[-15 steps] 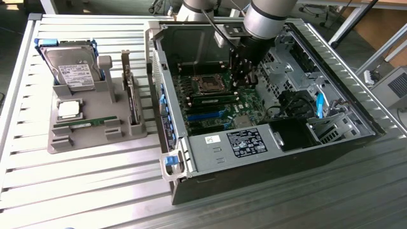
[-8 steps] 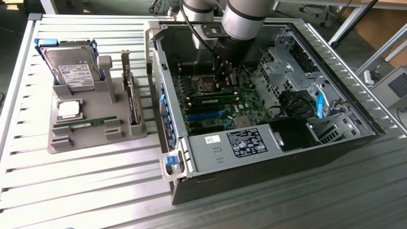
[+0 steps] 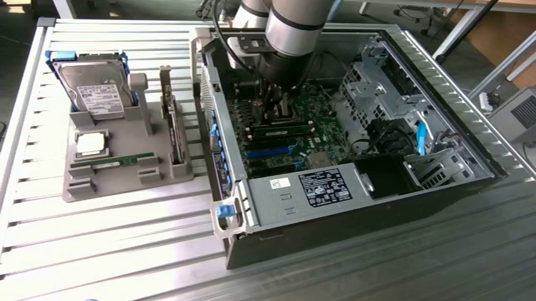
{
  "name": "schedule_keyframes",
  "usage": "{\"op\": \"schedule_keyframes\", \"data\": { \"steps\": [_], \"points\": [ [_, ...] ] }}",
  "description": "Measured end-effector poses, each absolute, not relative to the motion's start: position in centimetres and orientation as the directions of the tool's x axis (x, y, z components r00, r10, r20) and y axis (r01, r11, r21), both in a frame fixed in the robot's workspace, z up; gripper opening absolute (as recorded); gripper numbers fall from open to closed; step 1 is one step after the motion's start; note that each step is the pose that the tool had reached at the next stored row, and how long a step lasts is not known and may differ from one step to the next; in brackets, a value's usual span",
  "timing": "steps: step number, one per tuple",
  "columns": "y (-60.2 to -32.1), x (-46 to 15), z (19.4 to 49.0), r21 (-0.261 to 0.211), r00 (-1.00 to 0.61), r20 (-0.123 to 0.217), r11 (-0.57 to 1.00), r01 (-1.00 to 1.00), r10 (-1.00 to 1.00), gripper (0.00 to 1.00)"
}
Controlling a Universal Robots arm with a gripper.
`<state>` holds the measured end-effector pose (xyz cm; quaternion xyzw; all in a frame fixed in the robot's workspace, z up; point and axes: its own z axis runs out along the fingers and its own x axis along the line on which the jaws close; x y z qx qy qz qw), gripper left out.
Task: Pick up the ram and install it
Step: 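Press down the ram until it locks into place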
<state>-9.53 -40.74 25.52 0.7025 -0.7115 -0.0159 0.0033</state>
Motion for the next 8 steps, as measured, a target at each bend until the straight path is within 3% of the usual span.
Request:
{"op": "schedule_keyframes", "data": {
  "steps": [8],
  "points": [
    [-40.78, -9.64, 24.85, 0.027, -0.013, -0.018, 0.013, -1.0, -1.0, 0.09]
  ]
}}
